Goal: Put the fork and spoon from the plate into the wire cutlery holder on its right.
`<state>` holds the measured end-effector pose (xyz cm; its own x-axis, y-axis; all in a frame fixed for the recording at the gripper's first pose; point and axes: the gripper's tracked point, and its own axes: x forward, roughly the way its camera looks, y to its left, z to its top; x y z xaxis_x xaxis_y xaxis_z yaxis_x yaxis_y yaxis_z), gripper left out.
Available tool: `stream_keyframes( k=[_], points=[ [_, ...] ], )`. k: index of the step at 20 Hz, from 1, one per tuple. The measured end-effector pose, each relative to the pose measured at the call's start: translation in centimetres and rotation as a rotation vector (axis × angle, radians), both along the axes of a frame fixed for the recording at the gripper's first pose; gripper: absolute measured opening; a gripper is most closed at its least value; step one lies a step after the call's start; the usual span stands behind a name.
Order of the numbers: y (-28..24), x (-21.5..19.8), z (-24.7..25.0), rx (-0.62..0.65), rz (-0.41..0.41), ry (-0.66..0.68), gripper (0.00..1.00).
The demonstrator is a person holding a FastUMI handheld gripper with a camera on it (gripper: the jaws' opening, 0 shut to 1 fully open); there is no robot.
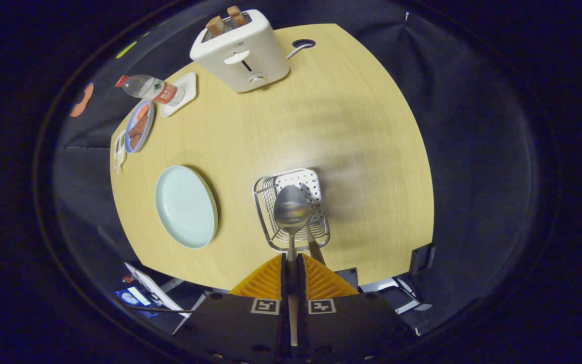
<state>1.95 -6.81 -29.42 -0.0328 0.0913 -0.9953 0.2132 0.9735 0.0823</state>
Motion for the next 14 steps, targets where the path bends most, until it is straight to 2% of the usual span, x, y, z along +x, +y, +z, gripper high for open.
stream_keyframes(
  k=[5,8,9,14],
  points=[
    [0.5,0.6,-0.2,0.034,-0.027,-0.009,0.11],
    [1.6,1.3,0.8,0.068,-0.018,-0.072,0.27],
    [1.9,1.5,1.3,0.074,-0.001,-0.106,0.38],
    [4.6,2.8,4.7,0.098,0.076,-0.334,0.75]
  ],
)
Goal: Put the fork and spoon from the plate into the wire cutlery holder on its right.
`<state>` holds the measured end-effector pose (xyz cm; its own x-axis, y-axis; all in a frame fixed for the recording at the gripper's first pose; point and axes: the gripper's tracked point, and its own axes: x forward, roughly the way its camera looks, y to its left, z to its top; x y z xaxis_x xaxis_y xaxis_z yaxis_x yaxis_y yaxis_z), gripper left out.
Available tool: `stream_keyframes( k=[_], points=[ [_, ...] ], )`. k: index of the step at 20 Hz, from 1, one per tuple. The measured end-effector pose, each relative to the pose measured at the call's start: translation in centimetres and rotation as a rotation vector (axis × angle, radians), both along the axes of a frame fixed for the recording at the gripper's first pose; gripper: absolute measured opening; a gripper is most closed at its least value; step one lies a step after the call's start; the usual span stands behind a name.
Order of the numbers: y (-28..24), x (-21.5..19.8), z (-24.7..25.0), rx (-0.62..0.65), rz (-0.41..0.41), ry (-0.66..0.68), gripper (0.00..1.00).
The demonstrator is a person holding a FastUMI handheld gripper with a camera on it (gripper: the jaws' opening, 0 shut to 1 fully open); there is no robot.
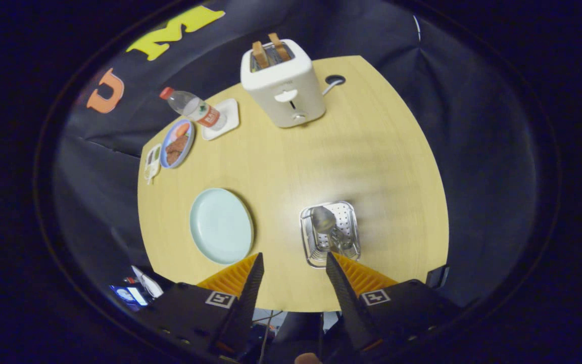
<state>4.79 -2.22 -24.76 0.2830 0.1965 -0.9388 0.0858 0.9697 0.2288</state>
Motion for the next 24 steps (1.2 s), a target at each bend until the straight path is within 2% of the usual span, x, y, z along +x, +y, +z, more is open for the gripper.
stream_keyframes(
  k=[1,6,8,10,14,19,24],
  points=[
    [0.6,0.2,0.7,0.003,0.006,-0.058,0.83],
    [2.5,1.8,7.1,-0.055,0.054,-0.428,0.9],
    [2.6,2.0,11.6,-0.107,0.049,-0.627,0.9],
    [3.7,1.4,16.6,-0.101,0.036,-0.815,0.9],
    [4.0,-0.9,21.9,-0.157,0.013,-1.076,0.9],
    [4.3,-5.6,24.5,-0.251,-0.014,-1.222,0.94],
    [5.8,-7.8,26.6,-0.219,-0.054,-1.315,0.94]
  ],
)
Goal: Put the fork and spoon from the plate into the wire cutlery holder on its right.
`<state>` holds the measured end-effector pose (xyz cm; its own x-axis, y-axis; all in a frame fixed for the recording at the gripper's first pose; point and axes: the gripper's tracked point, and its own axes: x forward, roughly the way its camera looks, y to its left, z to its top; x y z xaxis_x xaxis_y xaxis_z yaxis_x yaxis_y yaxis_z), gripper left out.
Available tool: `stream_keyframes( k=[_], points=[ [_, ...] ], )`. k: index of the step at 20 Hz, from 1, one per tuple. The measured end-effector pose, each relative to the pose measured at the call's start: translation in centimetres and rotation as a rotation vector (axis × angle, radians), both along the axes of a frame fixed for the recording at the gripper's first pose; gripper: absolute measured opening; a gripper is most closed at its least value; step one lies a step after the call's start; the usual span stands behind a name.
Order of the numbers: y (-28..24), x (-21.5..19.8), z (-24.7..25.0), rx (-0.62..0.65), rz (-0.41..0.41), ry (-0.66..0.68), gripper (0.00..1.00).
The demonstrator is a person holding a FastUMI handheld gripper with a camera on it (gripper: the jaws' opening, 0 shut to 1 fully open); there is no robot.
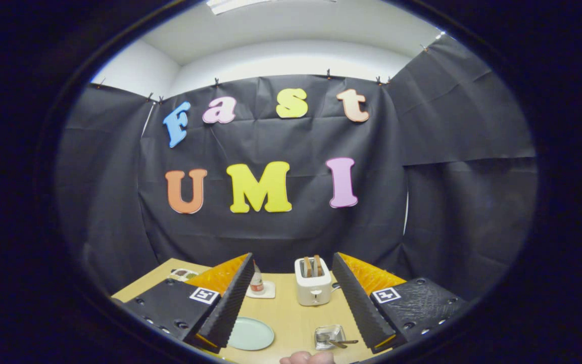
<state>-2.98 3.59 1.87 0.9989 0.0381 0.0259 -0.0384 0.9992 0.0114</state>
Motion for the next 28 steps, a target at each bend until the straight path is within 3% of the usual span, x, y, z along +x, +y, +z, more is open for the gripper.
stream_keyframes(
  k=[3,11,28],
  points=[
    [1.3,0.4,-1.5,-0.019,0.025,0.05,0.94],
    [2.5,0.5,1.7,0.002,0.055,-0.031,0.94],
    [1.9,-0.3,2.8,-0.001,0.02,-0.064,0.94]
  ],
)
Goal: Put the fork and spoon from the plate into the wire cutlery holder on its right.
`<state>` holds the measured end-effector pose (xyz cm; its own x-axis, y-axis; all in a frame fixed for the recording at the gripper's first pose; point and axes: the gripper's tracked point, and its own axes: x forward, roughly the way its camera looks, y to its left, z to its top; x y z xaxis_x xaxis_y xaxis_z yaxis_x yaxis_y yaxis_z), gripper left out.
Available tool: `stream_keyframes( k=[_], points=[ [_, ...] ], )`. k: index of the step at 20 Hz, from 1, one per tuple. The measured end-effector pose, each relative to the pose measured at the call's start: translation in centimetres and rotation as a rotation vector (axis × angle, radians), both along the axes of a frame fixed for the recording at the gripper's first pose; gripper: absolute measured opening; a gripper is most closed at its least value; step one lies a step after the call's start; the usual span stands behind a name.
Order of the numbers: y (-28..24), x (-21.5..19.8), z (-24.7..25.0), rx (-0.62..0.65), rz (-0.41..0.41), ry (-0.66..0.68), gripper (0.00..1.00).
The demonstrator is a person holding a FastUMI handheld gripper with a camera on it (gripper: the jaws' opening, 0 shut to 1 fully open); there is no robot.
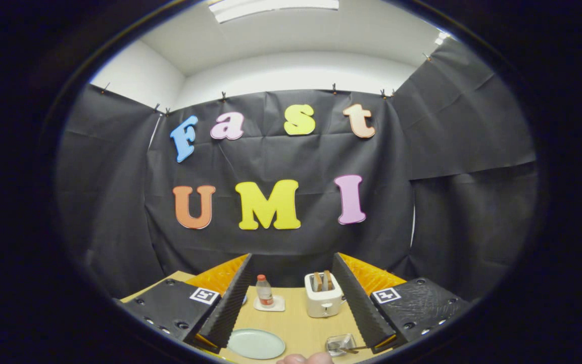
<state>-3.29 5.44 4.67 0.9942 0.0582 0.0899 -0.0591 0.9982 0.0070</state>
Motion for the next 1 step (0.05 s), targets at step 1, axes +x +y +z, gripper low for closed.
stream_keyframes(
  k=[1],
  points=[
    [0.18,0.1,-0.11,0.001,0.001,0.002,0.94]
  ],
)
